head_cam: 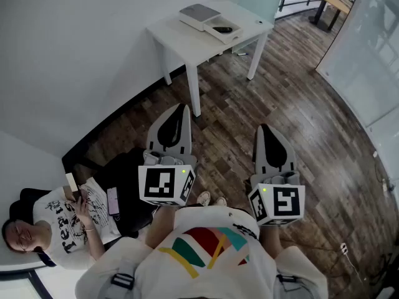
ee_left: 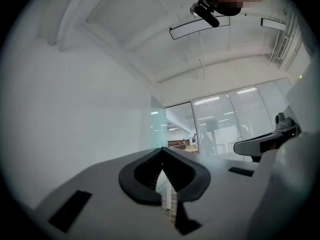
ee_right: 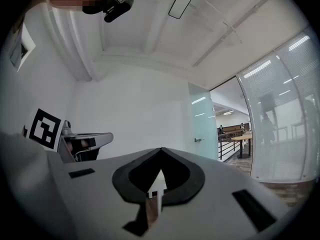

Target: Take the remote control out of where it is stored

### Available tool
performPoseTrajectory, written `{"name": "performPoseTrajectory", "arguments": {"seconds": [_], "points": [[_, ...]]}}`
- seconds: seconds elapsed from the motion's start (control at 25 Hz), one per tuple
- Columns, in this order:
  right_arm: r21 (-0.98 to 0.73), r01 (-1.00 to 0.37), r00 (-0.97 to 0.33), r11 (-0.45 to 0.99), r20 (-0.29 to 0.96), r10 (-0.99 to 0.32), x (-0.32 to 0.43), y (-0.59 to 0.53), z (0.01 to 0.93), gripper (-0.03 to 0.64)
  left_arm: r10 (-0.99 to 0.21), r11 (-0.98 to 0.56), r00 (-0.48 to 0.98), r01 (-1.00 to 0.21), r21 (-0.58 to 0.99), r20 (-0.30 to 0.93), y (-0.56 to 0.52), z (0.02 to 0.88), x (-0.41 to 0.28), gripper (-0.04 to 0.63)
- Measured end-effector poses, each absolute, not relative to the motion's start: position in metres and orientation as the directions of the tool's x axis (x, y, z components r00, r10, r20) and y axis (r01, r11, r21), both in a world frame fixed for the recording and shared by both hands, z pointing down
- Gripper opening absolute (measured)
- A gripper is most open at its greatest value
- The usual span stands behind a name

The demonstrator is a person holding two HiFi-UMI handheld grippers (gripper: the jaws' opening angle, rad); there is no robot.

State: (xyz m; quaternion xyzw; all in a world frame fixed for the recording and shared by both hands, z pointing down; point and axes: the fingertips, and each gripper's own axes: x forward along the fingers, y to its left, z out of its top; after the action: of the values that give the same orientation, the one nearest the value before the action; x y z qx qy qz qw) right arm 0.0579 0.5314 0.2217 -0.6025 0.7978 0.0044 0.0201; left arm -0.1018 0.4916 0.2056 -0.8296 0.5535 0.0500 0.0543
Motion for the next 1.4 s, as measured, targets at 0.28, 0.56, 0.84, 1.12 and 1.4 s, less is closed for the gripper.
{"name": "performPoseTrajectory", "arguments": {"seconds": [0.28,0.56,0.84,1.12,1.4], "points": [[-0.018,-0.962,-0.272,0.272,-0.038,-0.962,0.057,0.530,0.221,-0.002,-0.903,-0.397,0.400,-0.916,-0.052,-0.158,0.496,0.201,-0.101,0.006],[-0.050,-0.960,-0.273,0.275,-0.045,-0.961,0.062,0.526,0.224,-0.002,-0.908,-0.391,0.393,-0.920,-0.044,-0.143,0.491,0.207,-0.100,0.006],[-0.043,-0.964,-0.263,0.263,-0.016,-0.965,0.077,0.521,0.236,-0.002,-0.913,-0.388,0.390,-0.921,-0.038,-0.121,0.487,0.213,-0.089,0.006],[-0.015,-0.959,-0.284,0.284,-0.003,-0.959,0.097,0.523,0.244,-0.002,-0.919,-0.362,0.368,-0.930,-0.068,-0.143,0.479,0.210,-0.076,0.006],[0.005,-0.955,-0.297,0.297,0.016,-0.955,0.115,0.515,0.259,-0.002,-0.949,-0.288,0.292,-0.956,-0.052,-0.120,0.478,0.218,-0.081,0.006]]}}
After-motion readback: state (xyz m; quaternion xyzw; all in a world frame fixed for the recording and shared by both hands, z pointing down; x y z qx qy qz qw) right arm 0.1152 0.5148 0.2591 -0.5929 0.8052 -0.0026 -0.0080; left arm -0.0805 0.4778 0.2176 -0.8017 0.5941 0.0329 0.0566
